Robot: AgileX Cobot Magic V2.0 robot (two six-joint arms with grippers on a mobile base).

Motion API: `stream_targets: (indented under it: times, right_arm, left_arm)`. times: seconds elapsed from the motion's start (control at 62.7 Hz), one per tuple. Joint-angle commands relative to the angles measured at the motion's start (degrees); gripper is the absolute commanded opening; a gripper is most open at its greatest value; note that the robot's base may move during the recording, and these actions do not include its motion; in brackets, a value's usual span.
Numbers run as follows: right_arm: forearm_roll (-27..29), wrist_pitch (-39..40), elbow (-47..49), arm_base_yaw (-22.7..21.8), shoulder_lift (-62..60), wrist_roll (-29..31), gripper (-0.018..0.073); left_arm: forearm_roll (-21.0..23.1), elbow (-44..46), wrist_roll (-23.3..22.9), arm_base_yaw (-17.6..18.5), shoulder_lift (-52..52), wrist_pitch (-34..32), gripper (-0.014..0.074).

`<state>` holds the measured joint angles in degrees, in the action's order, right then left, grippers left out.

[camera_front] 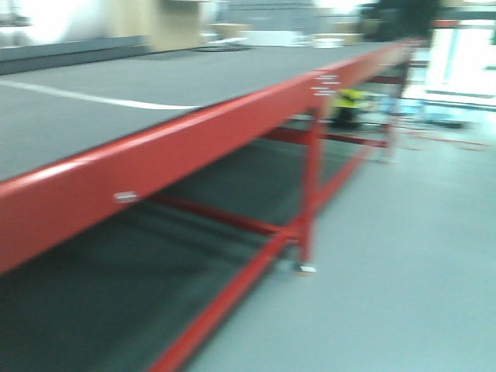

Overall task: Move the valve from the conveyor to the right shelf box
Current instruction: 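Drive the base away from the conveyor holding both valves, then drive the base up to the steel shelf of blue bins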

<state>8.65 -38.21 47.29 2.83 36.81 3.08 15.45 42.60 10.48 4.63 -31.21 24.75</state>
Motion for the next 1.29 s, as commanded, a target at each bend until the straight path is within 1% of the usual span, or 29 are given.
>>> stream_targets:
  times: [0.0,1.277]
  right_arm:
    - [-0.3,4.3,0.5,-0.3,-0.3,0.0,-0.0162]
    - [-0.3,4.3,0.5,-0.3,-0.3,0.0,-0.0162]
  left_arm:
    - [0.5,0.2,0.1,0.4,0.5,-3.2,-0.0111]
    - [0.5,0.2,0.1,0.4,0.5,-3.2,-0.0111]
